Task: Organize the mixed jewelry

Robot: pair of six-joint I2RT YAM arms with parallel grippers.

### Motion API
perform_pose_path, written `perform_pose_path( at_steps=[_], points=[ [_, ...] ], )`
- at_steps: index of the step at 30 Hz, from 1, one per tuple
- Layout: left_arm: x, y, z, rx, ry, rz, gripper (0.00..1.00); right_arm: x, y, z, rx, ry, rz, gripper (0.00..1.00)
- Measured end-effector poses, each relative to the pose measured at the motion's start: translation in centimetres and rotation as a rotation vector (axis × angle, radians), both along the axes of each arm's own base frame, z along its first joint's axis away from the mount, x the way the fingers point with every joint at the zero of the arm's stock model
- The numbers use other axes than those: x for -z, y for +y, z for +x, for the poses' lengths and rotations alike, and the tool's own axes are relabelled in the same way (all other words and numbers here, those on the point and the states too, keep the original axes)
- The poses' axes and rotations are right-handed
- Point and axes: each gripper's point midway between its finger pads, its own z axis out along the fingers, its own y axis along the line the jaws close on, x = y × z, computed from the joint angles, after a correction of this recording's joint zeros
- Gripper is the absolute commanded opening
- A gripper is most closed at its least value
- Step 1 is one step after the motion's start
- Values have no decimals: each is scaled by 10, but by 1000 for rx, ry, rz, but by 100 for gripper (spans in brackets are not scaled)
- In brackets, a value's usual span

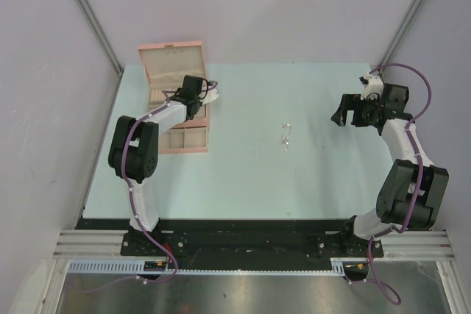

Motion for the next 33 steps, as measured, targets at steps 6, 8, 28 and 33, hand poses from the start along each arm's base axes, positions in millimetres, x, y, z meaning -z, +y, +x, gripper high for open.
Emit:
perform_pose_path(
  at_steps=[6,8,28,33],
  points=[
    [0,0,0,0,0,0,0,1,0,0,0,2,1,100],
    [0,0,0,0,0,-1,0,1,0,0,0,3,1,100],
    [-4,-1,2,-10,-11,-15,0,1,0,0,0,4,1,100],
    [-3,-2,2,-6,-10,-20,0,2,0,0,0,4,1,100]
  ],
)
